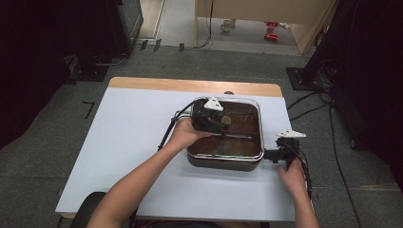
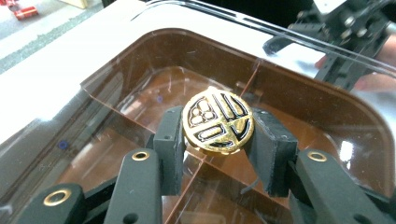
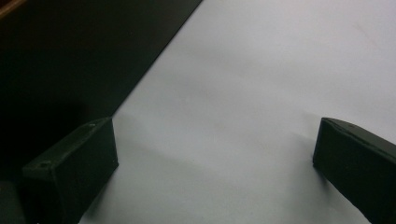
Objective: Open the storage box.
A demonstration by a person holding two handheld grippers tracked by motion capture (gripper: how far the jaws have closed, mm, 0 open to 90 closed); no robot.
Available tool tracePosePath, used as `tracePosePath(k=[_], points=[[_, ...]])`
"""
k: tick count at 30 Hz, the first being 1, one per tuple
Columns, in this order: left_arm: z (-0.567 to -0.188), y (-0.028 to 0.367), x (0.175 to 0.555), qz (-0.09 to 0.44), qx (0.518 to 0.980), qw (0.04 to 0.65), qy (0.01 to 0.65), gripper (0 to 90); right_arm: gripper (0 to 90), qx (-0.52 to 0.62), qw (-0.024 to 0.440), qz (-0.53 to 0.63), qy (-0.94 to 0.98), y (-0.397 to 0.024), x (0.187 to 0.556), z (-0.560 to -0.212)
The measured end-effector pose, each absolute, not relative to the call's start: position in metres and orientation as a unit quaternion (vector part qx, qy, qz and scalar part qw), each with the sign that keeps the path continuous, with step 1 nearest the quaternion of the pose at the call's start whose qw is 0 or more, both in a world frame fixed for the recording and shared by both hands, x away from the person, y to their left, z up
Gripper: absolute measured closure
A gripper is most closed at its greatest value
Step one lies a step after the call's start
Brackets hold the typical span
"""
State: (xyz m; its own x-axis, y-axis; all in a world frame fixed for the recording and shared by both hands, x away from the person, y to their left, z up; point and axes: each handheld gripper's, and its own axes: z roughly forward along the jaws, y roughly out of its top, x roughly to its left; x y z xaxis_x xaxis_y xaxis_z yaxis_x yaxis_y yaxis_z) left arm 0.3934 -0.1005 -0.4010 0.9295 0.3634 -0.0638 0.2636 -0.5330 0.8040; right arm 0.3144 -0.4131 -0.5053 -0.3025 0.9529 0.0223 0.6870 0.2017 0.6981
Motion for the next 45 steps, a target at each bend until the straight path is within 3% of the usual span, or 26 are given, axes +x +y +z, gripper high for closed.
tracePosePath(k=[17, 45], points=[[-0.369, -0.059, 0.393, 0.072, 0.866, 0.453, 0.201, 58.8, 0.0, 0.551, 0.213, 0.310, 0.745, -0.413, 0.315, -0.505], [-0.372, 0.073, 0.400, 0.104, 0.827, 0.442, 0.330, 58.8, 0.0, 0.551, 0.213, 0.310, 0.745, -0.414, 0.315, -0.505]])
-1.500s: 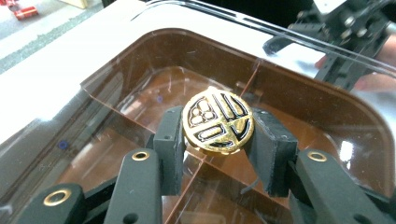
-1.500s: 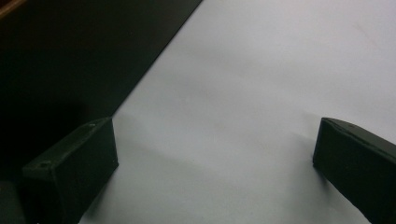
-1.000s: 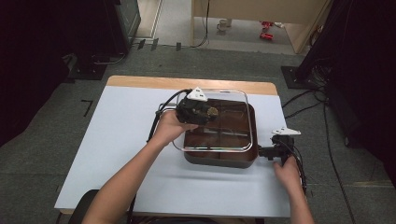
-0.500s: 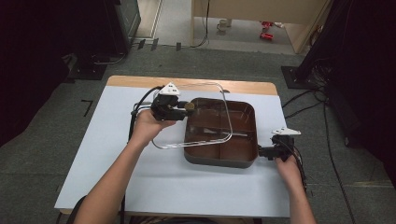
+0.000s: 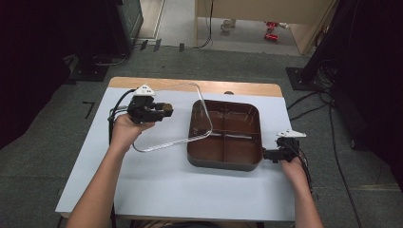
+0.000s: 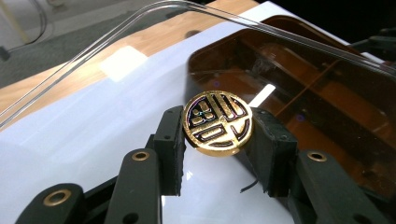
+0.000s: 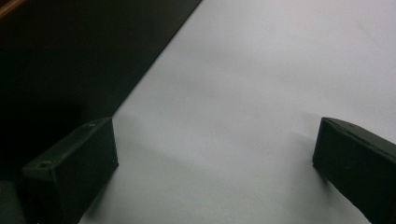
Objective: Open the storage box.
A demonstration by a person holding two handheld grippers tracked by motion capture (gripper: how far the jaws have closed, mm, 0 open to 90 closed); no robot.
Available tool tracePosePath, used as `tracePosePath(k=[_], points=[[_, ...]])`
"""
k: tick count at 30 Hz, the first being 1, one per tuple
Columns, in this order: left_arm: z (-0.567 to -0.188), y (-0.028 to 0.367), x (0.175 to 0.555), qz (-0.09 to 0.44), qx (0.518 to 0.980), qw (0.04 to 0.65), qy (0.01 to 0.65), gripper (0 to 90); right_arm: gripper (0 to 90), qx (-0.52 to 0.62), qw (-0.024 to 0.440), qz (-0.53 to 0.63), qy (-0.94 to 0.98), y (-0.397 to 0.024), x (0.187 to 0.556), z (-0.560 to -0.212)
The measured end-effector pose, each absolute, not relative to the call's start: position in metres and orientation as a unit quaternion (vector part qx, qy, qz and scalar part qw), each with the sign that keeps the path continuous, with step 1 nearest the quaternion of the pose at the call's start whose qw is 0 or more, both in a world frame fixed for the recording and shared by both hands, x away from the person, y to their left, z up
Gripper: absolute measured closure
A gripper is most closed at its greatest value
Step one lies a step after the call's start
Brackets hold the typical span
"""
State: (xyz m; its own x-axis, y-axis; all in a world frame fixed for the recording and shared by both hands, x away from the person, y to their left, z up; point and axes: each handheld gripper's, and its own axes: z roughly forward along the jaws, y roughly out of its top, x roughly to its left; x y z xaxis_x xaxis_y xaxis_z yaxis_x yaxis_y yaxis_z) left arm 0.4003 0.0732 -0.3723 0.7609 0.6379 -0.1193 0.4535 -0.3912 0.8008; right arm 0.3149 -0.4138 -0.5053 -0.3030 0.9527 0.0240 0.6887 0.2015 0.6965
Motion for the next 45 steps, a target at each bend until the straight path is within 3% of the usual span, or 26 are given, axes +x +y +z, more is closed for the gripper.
tracePosePath(k=[14, 24, 45], points=[[-0.390, 0.123, 0.414, 0.124, 0.811, 0.422, 0.385, 58.9, 0.0, 0.551, 0.212, 0.310, 0.745, -0.414, 0.315, -0.505], [-0.423, 0.152, 0.431, 0.122, 0.801, 0.398, 0.430, 58.9, 0.0, 0.551, 0.212, 0.310, 0.745, -0.414, 0.315, -0.505], [-0.470, 0.150, 0.452, 0.144, 0.810, 0.346, 0.452, 58.8, 0.0, 0.551, 0.212, 0.310, 0.745, -0.414, 0.315, -0.505]])
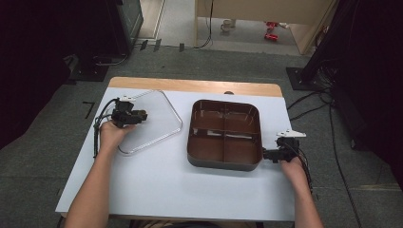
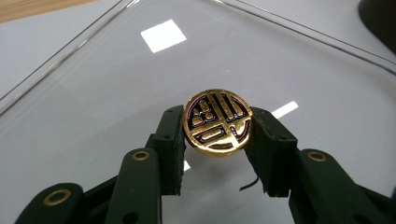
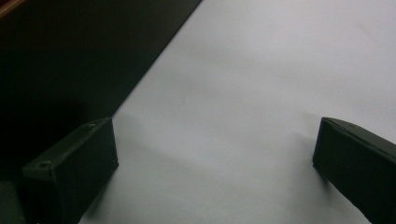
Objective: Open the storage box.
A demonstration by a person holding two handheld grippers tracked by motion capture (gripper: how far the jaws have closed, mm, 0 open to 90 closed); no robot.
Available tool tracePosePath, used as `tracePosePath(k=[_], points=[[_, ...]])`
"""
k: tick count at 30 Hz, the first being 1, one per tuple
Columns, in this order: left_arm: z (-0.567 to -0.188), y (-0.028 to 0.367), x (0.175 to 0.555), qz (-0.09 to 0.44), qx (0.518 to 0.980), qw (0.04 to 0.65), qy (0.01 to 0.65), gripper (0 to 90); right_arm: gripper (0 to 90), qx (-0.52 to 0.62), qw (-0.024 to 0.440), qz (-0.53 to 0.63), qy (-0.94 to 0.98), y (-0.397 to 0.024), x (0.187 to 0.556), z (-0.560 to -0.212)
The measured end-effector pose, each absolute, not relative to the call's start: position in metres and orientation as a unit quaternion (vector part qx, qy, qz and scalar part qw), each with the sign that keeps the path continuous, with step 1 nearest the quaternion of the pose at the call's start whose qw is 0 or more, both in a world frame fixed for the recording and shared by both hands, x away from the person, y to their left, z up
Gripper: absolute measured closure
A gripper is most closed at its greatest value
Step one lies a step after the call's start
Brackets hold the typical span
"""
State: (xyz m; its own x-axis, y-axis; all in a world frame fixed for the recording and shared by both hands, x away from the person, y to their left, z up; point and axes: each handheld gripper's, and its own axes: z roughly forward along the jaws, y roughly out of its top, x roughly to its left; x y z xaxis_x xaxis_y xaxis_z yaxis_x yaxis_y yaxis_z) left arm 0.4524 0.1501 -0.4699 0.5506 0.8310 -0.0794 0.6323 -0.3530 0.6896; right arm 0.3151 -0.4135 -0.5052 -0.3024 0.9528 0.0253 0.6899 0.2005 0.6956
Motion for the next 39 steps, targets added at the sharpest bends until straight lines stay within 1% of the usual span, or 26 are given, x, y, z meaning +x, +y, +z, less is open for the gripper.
tracePosePath(k=[3, 9, 11, 14, 15, 16, 21, 33, 39], points=[[-0.473, 0.149, 0.452, 0.143, 0.815, 0.337, 0.449, 58.7, 0.0, 0.551, 0.212, 0.310, 0.745, -0.414, 0.315, -0.505], [-0.473, 0.151, 0.453, 0.129, 0.808, 0.346, 0.460, 58.0, 0.0, 0.551, 0.212, 0.310, 0.745, -0.414, 0.315, -0.505], [-0.472, 0.152, 0.453, 0.123, 0.806, 0.349, 0.462, 55.3, 0.0, 0.551, 0.212, 0.310, 0.745, -0.414, 0.315, -0.505], [-0.467, 0.153, 0.451, 0.122, 0.801, 0.359, 0.463, 53.8, 0.0, 0.551, 0.212, 0.310, 0.745, -0.414, 0.315, -0.505], [-0.465, 0.154, 0.450, 0.122, 0.799, 0.363, 0.464, 51.8, 0.0, 0.551, 0.212, 0.310, 0.745, -0.414, 0.315, -0.505], [-0.460, 0.155, 0.447, 0.125, 0.797, 0.368, 0.462, 49.5, 0.0, 0.551, 0.212, 0.310, 0.745, -0.414, 0.315, -0.505], [-0.450, 0.158, 0.439, 0.133, 0.790, 0.382, 0.461, 45.8, 0.0, 0.551, 0.213, 0.310, 0.745, -0.414, 0.315, -0.505], [-0.437, 0.143, 0.416, 0.129, 0.801, 0.396, 0.430, 40.2, 0.0, 0.551, 0.213, 0.310, 0.745, -0.414, 0.315, -0.505], [-0.435, 0.135, 0.403, 0.121, 0.810, 0.399, 0.413, 39.4, 0.0, 0.551, 0.213, 0.310, 0.745, -0.414, 0.315, -0.505]])
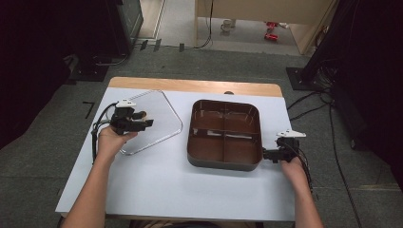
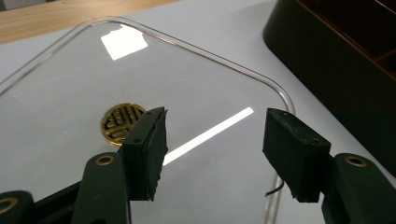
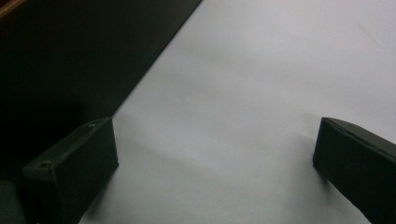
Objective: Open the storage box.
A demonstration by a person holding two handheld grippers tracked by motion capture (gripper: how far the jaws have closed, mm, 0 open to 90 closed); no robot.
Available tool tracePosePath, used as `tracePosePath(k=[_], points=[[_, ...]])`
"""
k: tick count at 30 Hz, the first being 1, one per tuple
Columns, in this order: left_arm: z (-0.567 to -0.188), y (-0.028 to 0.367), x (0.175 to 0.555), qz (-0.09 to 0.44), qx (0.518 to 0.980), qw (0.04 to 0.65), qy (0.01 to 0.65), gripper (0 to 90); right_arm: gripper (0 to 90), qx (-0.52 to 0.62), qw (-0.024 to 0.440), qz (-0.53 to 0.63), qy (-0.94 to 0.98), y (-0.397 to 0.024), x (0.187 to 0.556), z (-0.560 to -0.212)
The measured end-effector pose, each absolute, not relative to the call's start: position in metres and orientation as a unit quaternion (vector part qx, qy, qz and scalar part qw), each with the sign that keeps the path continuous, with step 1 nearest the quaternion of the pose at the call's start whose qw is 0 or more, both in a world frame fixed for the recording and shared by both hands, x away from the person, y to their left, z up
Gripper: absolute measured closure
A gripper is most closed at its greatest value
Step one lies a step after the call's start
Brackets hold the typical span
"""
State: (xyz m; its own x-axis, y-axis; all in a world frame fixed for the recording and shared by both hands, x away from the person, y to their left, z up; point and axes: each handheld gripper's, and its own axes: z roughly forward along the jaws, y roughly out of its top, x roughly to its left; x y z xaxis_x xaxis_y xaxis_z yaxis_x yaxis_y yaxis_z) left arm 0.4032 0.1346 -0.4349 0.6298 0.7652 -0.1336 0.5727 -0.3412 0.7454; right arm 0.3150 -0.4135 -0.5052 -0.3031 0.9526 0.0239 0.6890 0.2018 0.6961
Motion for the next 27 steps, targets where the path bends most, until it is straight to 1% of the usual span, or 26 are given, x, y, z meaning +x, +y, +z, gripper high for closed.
tracePosePath(k=[6, 9, 11, 14, 18, 27], points=[[-0.436, 0.124, 0.387, 0.118, 0.815, 0.400, 0.403, 38.4, 0.0, 0.550, 0.213, 0.310, 0.745, -0.413, 0.315, -0.505], [-0.438, 0.115, 0.377, 0.132, 0.821, 0.390, 0.396, 36.6, 0.0, 0.551, 0.213, 0.310, 0.745, -0.413, 0.315, -0.505], [-0.440, 0.111, 0.373, 0.126, 0.826, 0.388, 0.390, 35.8, 0.0, 0.550, 0.213, 0.309, 0.746, -0.414, 0.315, -0.505], [-0.443, 0.108, 0.368, 0.124, 0.830, 0.387, 0.383, 31.7, 0.0, 0.551, 0.212, 0.309, 0.745, -0.413, 0.315, -0.505], [-0.448, 0.100, 0.359, 0.113, 0.835, 0.392, 0.370, 28.9, 0.0, 0.551, 0.213, 0.309, 0.746, -0.413, 0.315, -0.505], [-0.454, 0.086, 0.342, 0.097, 0.841, 0.402, 0.348, 26.3, 0.0, 0.551, 0.213, 0.309, 0.746, -0.413, 0.315, -0.505]])
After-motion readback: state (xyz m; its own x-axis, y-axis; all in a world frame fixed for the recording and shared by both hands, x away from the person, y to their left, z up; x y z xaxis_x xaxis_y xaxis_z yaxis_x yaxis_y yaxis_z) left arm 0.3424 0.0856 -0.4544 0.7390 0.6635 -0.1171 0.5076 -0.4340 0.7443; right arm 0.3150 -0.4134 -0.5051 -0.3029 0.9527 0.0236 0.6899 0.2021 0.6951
